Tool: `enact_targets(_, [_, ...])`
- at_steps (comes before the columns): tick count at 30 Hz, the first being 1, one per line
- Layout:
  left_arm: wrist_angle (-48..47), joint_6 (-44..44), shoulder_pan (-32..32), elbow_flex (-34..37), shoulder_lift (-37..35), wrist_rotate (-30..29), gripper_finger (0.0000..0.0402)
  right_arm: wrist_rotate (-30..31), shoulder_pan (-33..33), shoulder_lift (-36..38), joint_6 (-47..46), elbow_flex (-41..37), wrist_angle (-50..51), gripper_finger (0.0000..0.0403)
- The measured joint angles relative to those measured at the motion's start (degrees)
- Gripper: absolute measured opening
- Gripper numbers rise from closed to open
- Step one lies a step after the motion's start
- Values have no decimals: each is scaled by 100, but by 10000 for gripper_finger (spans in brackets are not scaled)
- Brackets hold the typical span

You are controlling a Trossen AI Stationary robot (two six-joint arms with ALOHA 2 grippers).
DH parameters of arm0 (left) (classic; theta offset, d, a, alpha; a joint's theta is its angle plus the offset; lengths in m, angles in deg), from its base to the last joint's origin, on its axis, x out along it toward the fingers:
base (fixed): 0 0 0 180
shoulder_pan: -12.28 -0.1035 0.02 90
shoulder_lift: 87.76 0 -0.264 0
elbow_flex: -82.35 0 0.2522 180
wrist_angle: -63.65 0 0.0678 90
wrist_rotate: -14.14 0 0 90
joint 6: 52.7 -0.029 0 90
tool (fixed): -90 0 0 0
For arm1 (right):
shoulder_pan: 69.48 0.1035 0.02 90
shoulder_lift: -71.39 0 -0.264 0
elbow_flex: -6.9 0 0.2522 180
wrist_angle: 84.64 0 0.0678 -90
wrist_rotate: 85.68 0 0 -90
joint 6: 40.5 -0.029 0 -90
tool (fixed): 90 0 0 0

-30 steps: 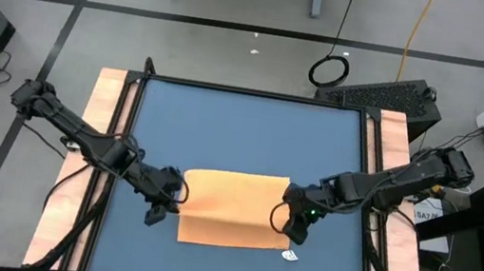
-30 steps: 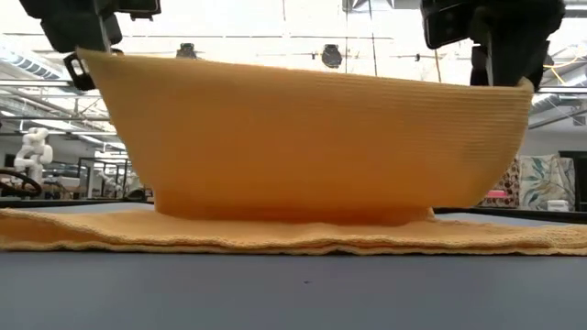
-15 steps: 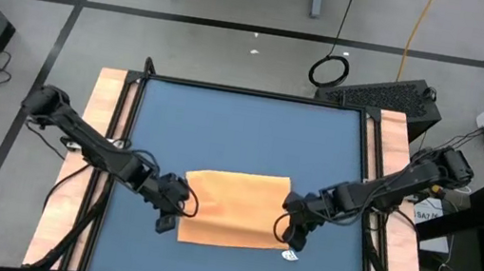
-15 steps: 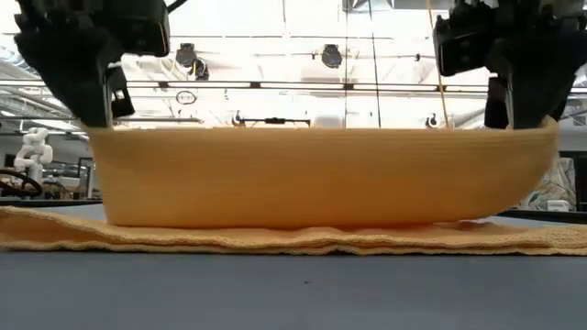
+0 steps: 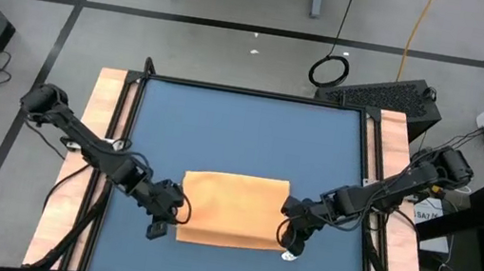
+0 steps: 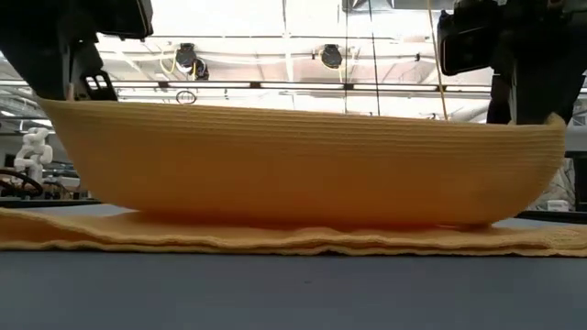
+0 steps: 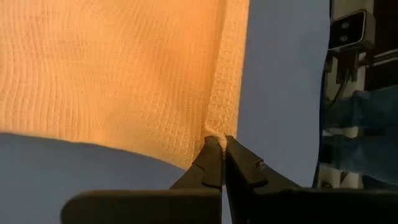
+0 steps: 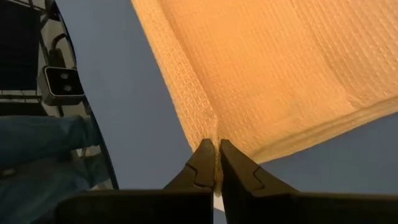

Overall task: Roll towel
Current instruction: Roll the yellow towel

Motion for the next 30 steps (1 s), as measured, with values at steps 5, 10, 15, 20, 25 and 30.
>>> enact_targets(5, [292,264,111,-2,-17,-30,1,-24,74,-106,-32,0,-34,0])
enact_targets(10, [150,269,161,-2,45,-243,1,-28,104,-300,-79,0,-139,0])
enact_targets(15, [80,229,162,-2,48,-282,5,-9,117,-394,-149,0,-140,4])
enact_targets(20, [18,226,160,-2,48,-277,12,-159,125,-394,-166,-2,-77,40])
enact_targets(25, [32,221,164,-2,48,-261,14,-360,133,-397,-251,-2,-85,92])
enact_targets(30, [97,153,205,-2,48,-261,17,-346,128,-397,-398,-2,-103,128])
